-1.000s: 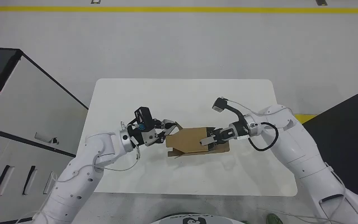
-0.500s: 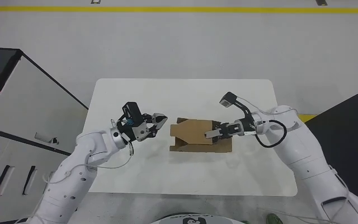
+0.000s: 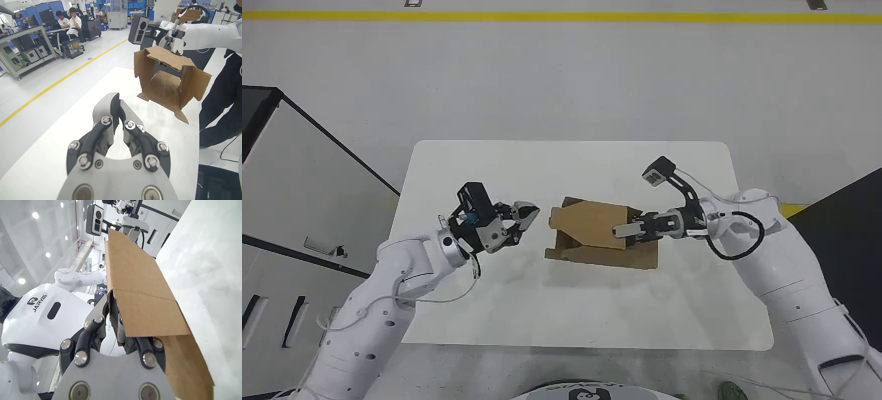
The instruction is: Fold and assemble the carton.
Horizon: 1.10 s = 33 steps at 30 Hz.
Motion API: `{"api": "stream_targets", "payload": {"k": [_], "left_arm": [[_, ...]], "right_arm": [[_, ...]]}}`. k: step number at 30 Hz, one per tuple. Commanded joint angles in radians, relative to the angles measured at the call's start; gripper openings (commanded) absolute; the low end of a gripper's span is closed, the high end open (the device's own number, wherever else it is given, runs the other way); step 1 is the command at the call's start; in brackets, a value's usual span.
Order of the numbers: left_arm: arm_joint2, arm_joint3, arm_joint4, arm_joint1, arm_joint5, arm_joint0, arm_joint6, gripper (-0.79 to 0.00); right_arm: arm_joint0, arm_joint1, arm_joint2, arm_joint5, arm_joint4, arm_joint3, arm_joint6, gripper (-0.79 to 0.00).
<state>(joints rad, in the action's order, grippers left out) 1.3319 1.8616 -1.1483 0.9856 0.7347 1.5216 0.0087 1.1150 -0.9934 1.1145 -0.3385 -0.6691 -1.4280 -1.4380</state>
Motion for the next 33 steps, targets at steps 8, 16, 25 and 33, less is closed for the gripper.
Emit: {"api": "stream_targets", "payload": {"k": [8,16,25,33], "left_arm": [[-0.013,0.009,-0.004,0.002,0.002,-0.001,-0.012,-0.785],[-0.045,0.021,-0.004,0.004,0.03,-0.006,-0.012,-0.785],[-0.076,0.043,-0.014,0.007,0.05,-0.012,-0.01,-0.785],[-0.088,0.046,-0.016,0.008,0.063,-0.015,-0.011,-0.785]], "right_arm": [[0.029,0.005,0.045,-0.016,-0.081,0.0,-0.025,-0.785],[0.04,0.002,0.053,-0.009,-0.124,-0.004,-0.035,-0.785],[0.026,-0.007,0.028,-0.003,-0.115,0.01,-0.032,-0.785],[0.009,-0.015,0.004,0.015,-0.085,0.021,-0.014,-0.785]]}}
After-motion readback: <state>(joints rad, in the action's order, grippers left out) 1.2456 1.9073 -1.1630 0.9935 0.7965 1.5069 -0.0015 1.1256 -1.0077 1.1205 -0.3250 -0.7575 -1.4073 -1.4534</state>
